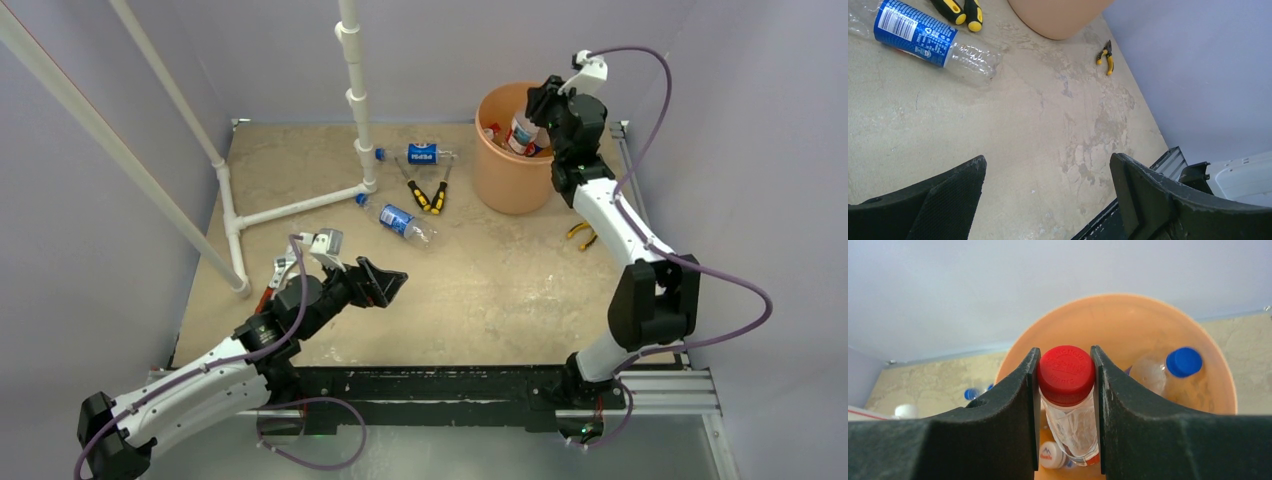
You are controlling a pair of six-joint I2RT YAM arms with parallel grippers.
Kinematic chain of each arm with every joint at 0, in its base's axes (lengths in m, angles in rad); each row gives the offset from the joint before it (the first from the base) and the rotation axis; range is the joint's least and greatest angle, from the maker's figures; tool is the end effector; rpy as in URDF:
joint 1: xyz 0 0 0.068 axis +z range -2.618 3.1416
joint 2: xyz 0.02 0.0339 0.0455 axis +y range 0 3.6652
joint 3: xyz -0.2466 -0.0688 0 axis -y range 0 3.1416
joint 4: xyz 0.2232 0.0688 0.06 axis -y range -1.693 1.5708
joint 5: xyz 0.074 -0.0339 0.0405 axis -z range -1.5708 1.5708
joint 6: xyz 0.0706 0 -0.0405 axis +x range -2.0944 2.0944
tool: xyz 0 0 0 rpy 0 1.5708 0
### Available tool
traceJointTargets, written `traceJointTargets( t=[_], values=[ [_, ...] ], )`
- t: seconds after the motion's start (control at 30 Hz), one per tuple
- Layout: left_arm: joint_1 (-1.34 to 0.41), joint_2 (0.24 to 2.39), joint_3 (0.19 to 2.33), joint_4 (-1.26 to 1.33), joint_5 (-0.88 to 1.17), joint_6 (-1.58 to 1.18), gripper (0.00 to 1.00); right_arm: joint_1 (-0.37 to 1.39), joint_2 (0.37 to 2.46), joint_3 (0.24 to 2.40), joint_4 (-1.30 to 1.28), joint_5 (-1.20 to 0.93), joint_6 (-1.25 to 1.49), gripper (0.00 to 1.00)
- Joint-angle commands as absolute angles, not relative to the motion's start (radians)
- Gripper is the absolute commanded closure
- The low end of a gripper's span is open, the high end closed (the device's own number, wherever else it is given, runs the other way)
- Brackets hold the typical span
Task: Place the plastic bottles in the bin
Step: Place the plastic bottle in the trash bin.
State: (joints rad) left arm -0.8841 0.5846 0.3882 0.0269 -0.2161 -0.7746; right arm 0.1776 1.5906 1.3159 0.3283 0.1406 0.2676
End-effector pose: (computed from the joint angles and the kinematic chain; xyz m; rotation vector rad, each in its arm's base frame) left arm 0.1296 -0.1342 0.2408 -0.0675 1.8495 -1.0113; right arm 0.3951 0.0609 0.3650 0.1810 1.5121 0.2494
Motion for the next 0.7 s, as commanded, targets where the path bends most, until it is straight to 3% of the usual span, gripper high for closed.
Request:
traceJointTargets(
  t=[0.0,0.23,0.4,0.67],
  values=[
    [-0.885,0.588,0.404,0.047,-0.210,-0.777,0.07,0.168,1.606,1.415,0.358,0.212,0.250,1.00],
    [-0.886,0.577,0.415,0.011,-0.234,-0.768,0.07,0.160,1.735,1.457,0.422,0.310,0.190,1.00],
    [-0.885,0.585,0.415,0.007,-0.251,-0.767,0.07,0.160,1.783,1.346,0.645,0.363,0.099,1.00],
    [-0.886,0.633,0.417,0.043,-0.250,-0.763,0.07,0.160,1.847,1.333,0.567,0.301,0.073,1.00]
  ],
)
